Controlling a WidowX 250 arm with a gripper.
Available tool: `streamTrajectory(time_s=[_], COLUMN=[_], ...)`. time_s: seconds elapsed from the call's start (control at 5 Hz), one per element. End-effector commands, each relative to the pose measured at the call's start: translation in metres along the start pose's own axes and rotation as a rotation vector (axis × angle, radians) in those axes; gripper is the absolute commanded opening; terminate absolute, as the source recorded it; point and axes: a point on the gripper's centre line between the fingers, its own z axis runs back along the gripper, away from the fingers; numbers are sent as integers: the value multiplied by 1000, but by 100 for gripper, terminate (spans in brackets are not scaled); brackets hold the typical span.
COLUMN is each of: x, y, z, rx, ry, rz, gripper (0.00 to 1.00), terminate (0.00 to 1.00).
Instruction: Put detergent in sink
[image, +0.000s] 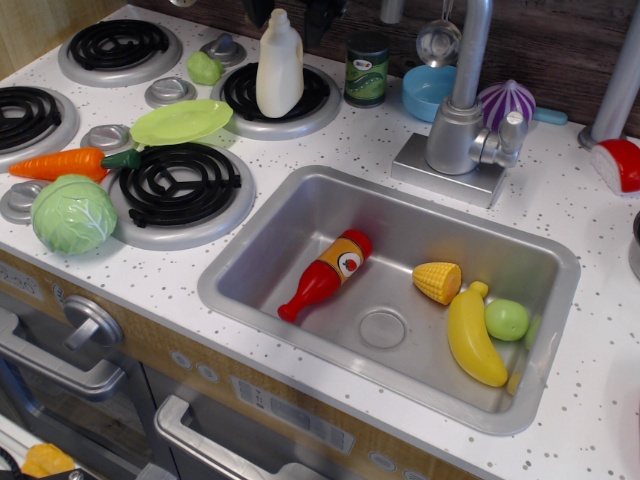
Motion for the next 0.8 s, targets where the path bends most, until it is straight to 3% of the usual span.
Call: streamTrajectory(time_s=[0.0,0.2,0.4,0.6], x=[22,27,31,33], y=[19,25,21,16], z=[1,-5,-19,-28], rx=[31,38,-1,-14], ry=[-111,-124,-156,-157], rz=[-28,-38,-43,-25], gripper=[100,100,100,0], terminate=[0,0,0,0])
